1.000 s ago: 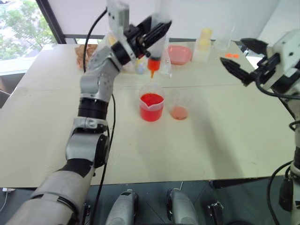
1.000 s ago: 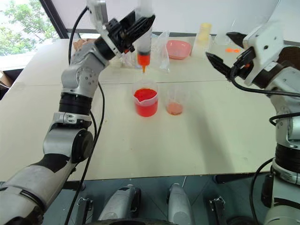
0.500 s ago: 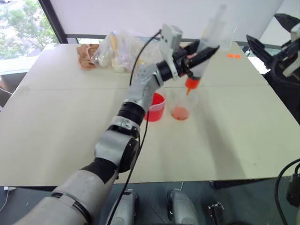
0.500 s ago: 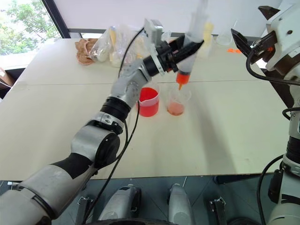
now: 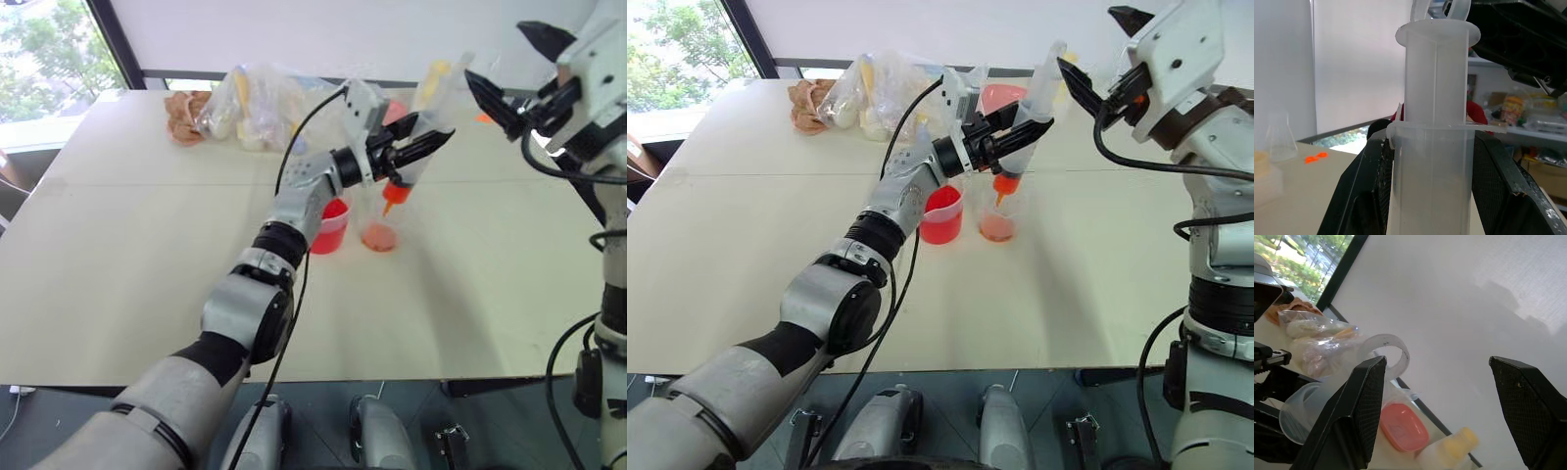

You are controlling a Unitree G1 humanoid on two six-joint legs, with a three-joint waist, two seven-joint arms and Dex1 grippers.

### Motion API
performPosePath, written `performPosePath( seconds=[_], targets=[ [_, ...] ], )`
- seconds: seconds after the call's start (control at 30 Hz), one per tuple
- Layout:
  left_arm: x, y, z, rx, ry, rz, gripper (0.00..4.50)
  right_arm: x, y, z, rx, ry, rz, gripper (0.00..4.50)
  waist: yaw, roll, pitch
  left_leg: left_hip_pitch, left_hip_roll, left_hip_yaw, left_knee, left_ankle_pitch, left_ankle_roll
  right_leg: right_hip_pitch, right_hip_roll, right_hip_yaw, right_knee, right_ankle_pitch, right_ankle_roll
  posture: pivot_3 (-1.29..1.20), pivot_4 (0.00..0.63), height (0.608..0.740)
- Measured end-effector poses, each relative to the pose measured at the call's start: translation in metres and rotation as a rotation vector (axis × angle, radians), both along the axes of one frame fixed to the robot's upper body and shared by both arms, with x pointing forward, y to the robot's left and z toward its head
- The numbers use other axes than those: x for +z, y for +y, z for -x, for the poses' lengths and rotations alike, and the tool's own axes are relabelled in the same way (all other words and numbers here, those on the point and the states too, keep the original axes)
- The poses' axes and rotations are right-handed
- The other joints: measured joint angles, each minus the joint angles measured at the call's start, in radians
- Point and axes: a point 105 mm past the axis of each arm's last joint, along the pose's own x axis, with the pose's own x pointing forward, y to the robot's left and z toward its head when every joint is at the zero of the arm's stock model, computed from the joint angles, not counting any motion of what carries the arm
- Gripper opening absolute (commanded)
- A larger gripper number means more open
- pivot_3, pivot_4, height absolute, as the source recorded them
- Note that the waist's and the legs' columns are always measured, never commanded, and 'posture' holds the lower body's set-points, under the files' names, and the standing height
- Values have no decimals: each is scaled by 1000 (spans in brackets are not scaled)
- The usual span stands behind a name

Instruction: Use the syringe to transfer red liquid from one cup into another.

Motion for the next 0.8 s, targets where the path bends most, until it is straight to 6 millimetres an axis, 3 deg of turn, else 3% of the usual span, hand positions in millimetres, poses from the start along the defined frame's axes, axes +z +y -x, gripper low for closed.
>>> performPosePath(
  seconds=[0.17,0.27,0.43,0.8],
  targets=[
    [-9,-1,3,-9,-24,-36,1874,-4,1,-8,12,16,-8,3457,-2,0,0,0,0,0,0,0,0,0,0,0,0,0,0,0,150,740],
    [-13,-1,3,-2,-33,-46,1874,-9,3,-11,29,37,-8,2722,-3,0,0,0,0,0,0,0,0,0,0,0,0,0,0,0,150,740],
    [-11,-1,2,12,-40,-41,1874,-17,16,-10,96,72,27,137,-2,0,0,0,0,0,0,0,0,0,0,0,0,0,0,0,150,740],
    [-18,1,-1,23,-16,-53,1874,-32,18,-7,110,131,12,54,-1,0,0,0,0,0,0,0,0,0,0,0,0,0,0,0,150,740]
  ],
)
